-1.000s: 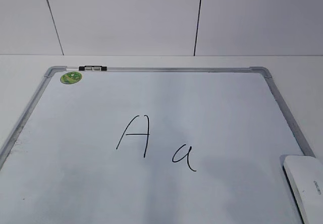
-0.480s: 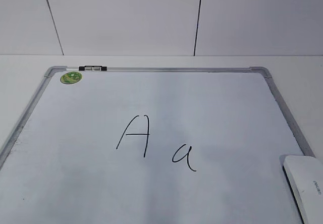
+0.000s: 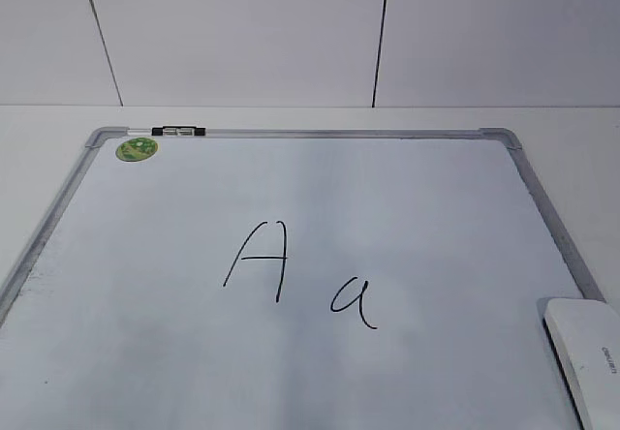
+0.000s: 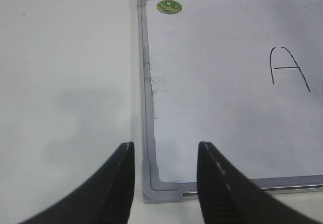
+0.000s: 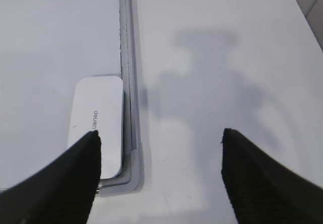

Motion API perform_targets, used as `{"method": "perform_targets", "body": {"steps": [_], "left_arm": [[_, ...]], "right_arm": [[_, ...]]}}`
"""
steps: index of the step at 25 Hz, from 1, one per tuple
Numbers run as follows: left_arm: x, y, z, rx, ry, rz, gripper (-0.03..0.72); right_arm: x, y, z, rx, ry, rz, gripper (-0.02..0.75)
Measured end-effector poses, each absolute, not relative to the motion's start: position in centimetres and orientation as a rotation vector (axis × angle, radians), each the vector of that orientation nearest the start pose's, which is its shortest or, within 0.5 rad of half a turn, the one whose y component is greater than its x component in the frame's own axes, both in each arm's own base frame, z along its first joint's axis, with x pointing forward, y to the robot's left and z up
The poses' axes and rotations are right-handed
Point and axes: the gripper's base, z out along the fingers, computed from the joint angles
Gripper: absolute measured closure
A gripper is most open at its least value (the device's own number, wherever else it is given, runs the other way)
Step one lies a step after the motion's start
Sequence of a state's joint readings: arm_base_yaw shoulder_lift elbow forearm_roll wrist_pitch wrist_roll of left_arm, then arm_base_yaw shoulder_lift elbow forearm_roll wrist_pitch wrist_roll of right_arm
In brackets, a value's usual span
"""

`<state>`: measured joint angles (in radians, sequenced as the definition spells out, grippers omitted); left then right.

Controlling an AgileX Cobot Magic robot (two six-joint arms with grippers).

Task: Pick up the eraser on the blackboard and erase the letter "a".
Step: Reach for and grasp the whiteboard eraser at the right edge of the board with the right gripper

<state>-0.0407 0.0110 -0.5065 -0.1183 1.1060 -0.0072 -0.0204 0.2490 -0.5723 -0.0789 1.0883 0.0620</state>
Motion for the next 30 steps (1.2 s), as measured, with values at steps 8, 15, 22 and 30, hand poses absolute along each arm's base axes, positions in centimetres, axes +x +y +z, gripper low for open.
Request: {"method": "perform_targets", "body": {"steps": [8, 15, 22, 30], "left_arm": [[-0.7, -1.0, 27.6, 0.044, 2.092, -0.176, 0.381], [-0.7, -1.0, 27.6, 0.044, 2.092, -0.180, 0.381], [-0.7, -1.0, 27.6, 0.044, 2.092, -0.182, 0.381], [-0.7, -1.0, 27.6, 0.044, 2.091, -0.182, 0.381]], "right_arm": [[4.5, -0.7, 30.7, 0.086, 2.269, -0.077, 0.146], [6.8, -0.8, 32.0, 0.082, 2.298, -0.077, 0.146], [9.0, -0.8, 33.7, 0.082, 2.317, -0.073, 0.146], [10.6, -0.7, 34.1, 0.085, 2.350, -0.056, 0.146]]}}
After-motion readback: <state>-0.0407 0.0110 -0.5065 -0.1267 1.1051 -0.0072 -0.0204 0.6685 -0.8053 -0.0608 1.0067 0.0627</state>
